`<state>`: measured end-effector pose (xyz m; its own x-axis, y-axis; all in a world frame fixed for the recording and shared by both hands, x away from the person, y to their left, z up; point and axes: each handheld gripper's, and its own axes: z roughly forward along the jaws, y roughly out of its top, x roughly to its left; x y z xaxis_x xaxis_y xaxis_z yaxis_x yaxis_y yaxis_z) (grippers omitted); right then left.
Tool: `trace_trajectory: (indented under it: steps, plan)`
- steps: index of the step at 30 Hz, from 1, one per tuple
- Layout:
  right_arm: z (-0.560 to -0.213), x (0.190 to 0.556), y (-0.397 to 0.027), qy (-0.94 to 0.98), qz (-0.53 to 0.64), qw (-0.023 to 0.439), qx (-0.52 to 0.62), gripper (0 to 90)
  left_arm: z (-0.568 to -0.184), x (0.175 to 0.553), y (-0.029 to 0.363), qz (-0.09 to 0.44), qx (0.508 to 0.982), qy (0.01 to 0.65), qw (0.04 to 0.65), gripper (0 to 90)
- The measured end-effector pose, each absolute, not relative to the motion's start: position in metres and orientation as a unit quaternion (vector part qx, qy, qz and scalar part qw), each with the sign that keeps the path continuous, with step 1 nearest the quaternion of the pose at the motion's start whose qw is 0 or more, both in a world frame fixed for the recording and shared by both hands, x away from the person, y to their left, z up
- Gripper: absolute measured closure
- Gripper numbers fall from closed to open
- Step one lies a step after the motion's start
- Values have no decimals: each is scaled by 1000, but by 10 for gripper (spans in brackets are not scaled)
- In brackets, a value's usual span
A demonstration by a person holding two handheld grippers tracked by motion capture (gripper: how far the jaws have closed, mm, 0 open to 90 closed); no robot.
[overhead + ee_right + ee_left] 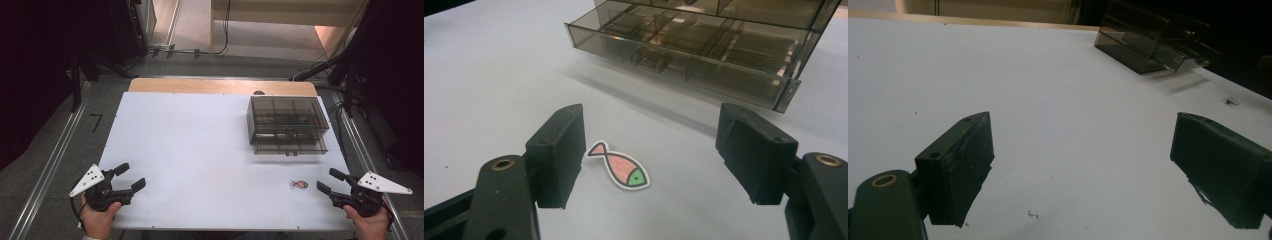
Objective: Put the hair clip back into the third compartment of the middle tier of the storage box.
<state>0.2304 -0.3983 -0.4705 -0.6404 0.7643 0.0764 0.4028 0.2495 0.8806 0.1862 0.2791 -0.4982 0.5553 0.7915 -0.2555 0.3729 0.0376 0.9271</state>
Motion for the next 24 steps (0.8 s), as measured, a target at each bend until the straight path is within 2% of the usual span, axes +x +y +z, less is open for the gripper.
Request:
trace_trajectory:
  steps: [24]
  plan:
    - [-475, 235, -386, 792, 457, 175, 364, 284, -498, 186, 279, 182, 668, 436, 574, 106]
